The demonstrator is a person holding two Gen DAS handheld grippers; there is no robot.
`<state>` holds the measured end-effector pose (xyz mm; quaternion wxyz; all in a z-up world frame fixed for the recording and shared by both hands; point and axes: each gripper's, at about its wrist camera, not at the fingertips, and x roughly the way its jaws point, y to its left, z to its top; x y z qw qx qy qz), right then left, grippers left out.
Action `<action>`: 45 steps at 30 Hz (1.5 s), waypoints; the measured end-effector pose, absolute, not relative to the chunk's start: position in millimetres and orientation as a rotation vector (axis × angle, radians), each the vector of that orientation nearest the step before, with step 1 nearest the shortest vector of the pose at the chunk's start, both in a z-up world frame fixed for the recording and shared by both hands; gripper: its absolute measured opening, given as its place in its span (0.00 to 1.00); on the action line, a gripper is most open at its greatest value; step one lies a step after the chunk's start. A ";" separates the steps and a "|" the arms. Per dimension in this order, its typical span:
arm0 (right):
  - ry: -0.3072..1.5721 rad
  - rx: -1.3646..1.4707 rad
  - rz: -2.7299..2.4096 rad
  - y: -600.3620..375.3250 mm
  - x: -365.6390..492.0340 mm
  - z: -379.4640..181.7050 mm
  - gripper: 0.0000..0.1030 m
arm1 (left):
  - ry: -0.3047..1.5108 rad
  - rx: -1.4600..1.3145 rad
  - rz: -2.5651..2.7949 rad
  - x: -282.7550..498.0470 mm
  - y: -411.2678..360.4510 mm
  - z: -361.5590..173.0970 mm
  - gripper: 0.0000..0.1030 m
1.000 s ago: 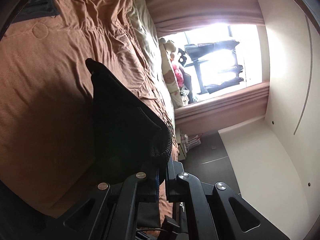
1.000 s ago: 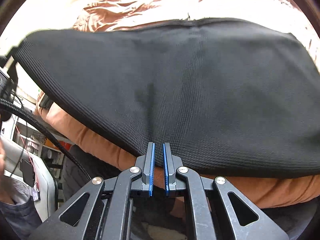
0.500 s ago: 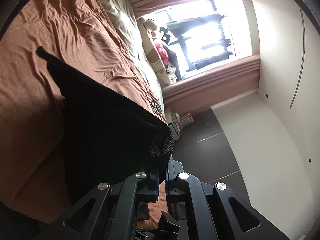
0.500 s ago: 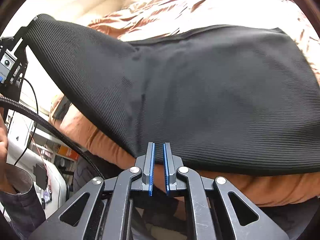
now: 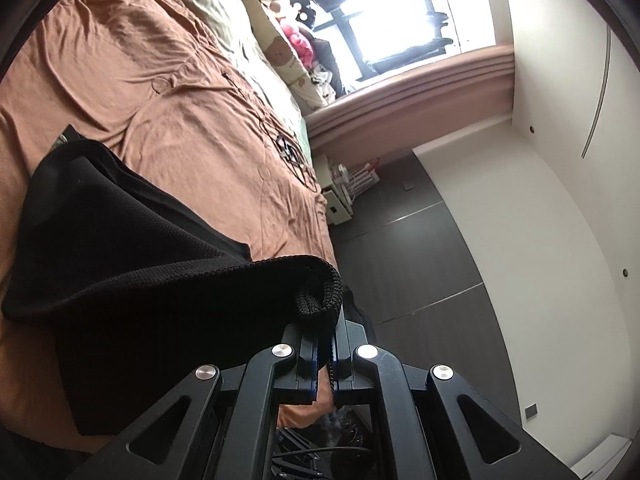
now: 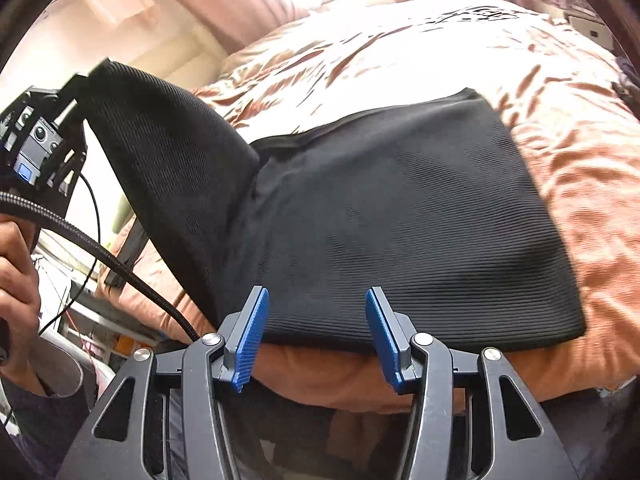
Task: Fold small clothes
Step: 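Lift and fold the shirt edge over with the left gripper while the right gripper releases, then lay the folded edge down and open the left gripper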
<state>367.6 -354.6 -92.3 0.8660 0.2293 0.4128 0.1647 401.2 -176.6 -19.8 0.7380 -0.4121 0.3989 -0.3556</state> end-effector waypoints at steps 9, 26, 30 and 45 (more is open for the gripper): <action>0.861 0.519 0.295 -398.7 346.9 -93.8 0.47 | 1.017 -0.833 -0.835 393.4 -244.6 -50.5 0.04; 0.981 0.394 0.236 -405.5 366.3 -97.1 0.47 | 1.154 -0.644 -0.686 379.3 -198.6 -96.5 0.59; 0.988 0.279 0.222 -393.6 384.1 -92.0 0.47 | 1.182 -0.606 -0.603 373.9 -175.0 -114.2 0.60; 1.036 0.016 0.292 -346.7 449.6 -94.9 0.13 | 1.271 -0.537 -0.473 356.5 -141.0 -163.7 0.55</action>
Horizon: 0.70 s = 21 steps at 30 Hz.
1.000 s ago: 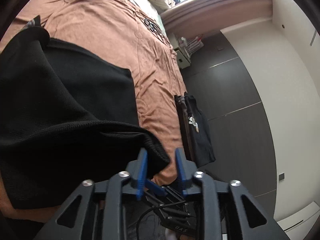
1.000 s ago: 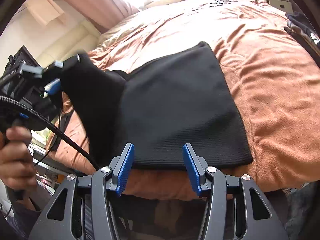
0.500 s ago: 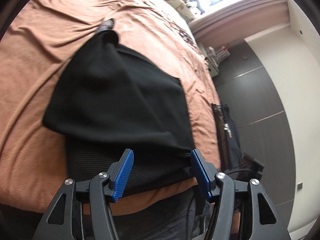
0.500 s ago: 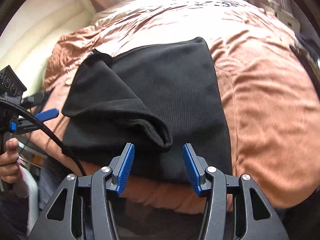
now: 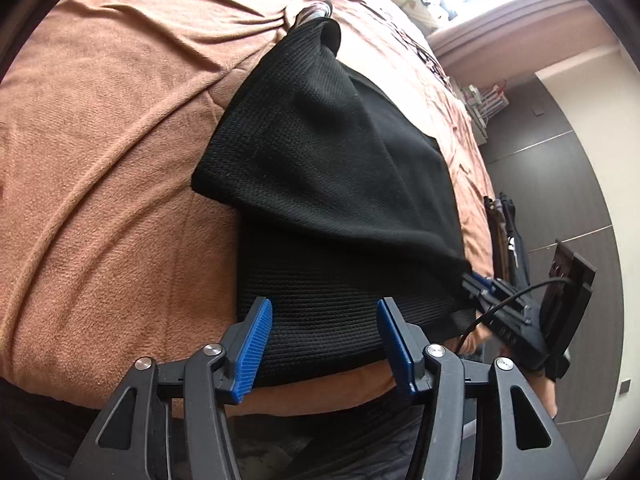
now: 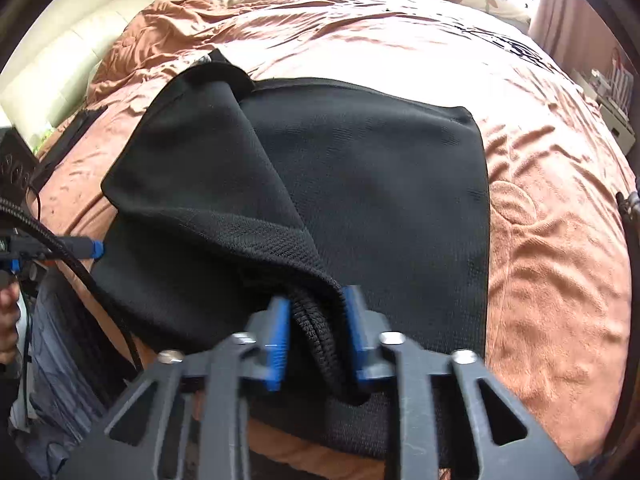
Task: Fold small clothes
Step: 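Lay the folded edge down and open the left gripper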
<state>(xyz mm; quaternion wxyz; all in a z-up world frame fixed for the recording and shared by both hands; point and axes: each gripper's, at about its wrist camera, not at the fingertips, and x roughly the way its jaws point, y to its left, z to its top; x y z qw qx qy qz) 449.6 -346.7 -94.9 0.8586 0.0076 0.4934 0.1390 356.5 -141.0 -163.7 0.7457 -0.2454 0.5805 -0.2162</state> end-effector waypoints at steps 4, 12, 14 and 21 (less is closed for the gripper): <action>1.000 0.119 0.305 -366.8 446.4 -89.8 0.04 | 1.269 -0.507 -0.464 353.1 -138.9 -160.2 0.55; 0.991 0.283 0.303 -418.1 427.5 -96.6 0.04 | 1.263 -0.413 -0.412 356.0 -151.5 -159.0 0.55; 0.985 0.312 0.289 -429.9 421.5 -98.8 0.04 | 1.264 -0.382 -0.403 356.8 -155.2 -160.6 0.55; 0.998 0.386 0.275 -456.1 411.6 -122.0 0.04 | 1.288 -0.358 -0.369 358.8 -160.6 -177.8 0.54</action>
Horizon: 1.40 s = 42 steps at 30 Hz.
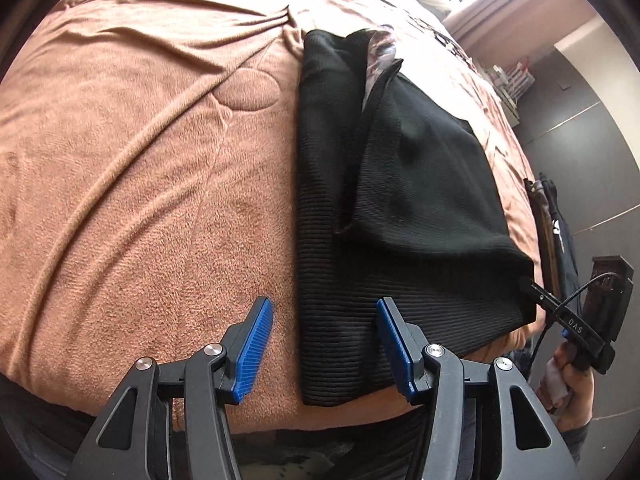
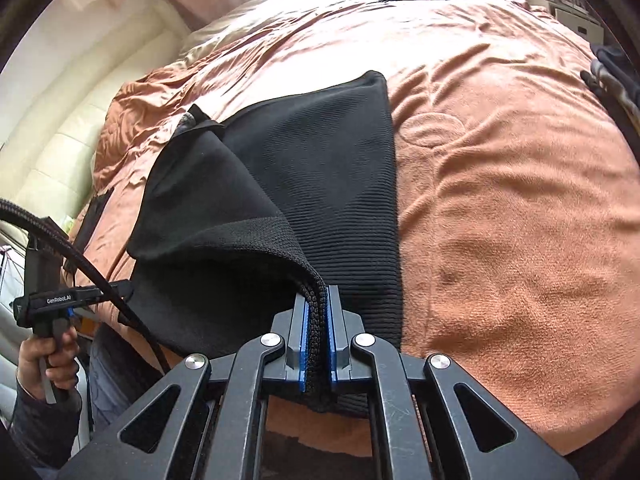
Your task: Fold small clothes
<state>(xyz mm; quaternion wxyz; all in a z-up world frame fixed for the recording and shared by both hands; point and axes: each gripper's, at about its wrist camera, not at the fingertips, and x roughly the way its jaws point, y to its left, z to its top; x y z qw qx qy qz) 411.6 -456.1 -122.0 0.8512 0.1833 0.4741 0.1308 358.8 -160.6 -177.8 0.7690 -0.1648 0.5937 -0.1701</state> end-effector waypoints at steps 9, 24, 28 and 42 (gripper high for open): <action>1.017 0.361 0.226 -457.9 397.1 -122.6 0.04 | 1.292 -0.338 -0.371 359.9 -165.5 -178.8 0.44; 0.962 -0.042 0.226 -361.1 391.4 -58.0 0.68 | 1.196 -0.528 -0.447 355.7 -136.0 -170.1 0.30; 0.944 -0.118 0.313 -317.8 394.4 -54.8 0.68 | 1.169 -0.564 -0.460 350.8 -124.9 -164.5 0.26; 1.037 -0.302 0.408 -233.9 456.1 -95.2 0.68 | 1.107 -0.650 -0.460 348.0 -74.8 -158.3 0.26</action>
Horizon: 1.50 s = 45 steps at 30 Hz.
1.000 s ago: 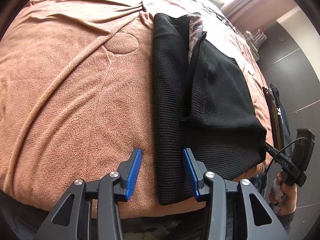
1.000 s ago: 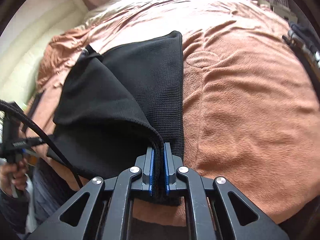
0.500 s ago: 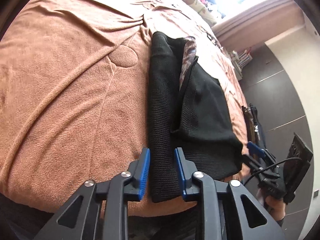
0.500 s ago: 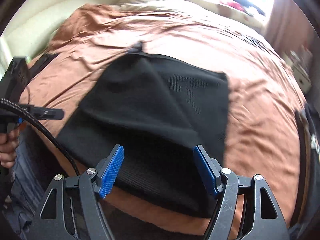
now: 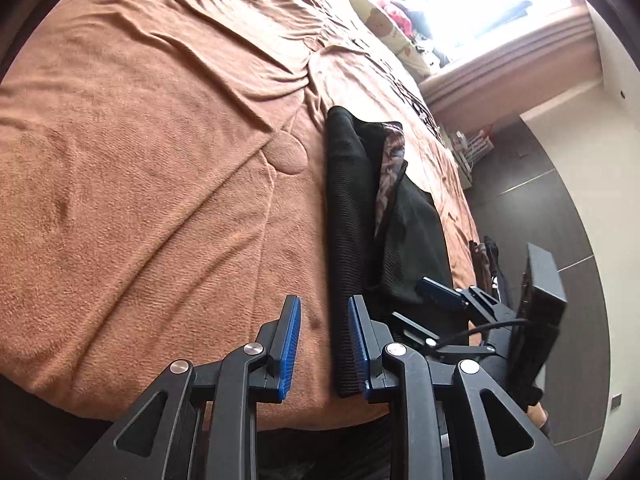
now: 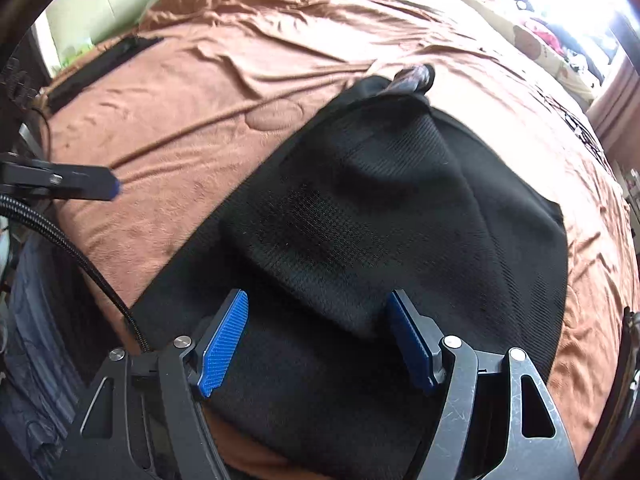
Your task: Fold small clothes
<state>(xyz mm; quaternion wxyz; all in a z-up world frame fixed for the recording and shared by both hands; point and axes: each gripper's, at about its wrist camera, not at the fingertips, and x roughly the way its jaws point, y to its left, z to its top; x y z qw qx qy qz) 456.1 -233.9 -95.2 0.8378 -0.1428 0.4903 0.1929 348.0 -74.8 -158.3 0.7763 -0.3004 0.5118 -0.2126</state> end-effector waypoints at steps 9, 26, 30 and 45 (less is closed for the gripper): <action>1.060 -0.204 0.354 -239.1 496.1 -99.6 0.08 | 1.109 -0.676 -0.466 351.7 -69.0 -161.7 0.26; 0.927 0.024 0.218 -330.0 529.0 -54.8 0.05 | 1.137 -0.620 -0.475 374.9 -96.8 -160.5 0.26; 0.927 0.114 0.184 -360.4 540.2 -58.2 0.05 | 1.147 -0.601 -0.473 381.2 -105.6 -161.0 0.26; 0.939 0.329 0.112 -426.1 546.5 -90.1 0.62 | 1.208 -0.519 -0.425 401.2 -126.1 -171.3 0.26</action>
